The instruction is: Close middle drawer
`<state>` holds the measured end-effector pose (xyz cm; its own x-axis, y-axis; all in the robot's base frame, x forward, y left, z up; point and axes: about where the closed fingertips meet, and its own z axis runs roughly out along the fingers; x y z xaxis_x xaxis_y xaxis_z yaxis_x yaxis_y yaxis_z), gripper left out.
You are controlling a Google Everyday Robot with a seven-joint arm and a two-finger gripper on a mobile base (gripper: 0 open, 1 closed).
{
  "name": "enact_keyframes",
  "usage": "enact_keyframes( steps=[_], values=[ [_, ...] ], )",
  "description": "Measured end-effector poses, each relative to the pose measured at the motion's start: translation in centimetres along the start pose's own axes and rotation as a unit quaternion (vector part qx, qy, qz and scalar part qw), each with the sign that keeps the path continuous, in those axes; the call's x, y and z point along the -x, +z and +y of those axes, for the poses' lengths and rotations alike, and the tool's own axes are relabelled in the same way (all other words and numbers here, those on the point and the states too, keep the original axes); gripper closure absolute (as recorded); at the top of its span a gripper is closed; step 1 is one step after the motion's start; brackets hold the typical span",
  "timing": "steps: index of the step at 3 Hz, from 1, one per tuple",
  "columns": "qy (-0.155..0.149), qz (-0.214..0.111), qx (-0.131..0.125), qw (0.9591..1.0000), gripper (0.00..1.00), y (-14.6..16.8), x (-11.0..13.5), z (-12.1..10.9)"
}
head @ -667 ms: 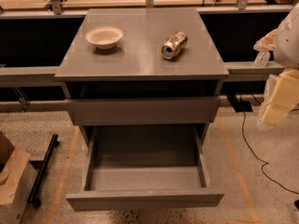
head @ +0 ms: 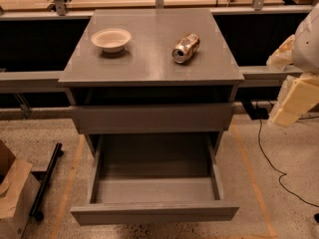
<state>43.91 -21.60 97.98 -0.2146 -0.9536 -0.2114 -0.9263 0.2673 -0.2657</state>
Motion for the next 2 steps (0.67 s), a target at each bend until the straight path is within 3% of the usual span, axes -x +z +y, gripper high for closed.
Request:
enact_keyframes(
  steps=[2],
  values=[
    [-0.066,-0.024,0.037,0.9968,0.70,4.9,-1.7,-0.4]
  ],
)
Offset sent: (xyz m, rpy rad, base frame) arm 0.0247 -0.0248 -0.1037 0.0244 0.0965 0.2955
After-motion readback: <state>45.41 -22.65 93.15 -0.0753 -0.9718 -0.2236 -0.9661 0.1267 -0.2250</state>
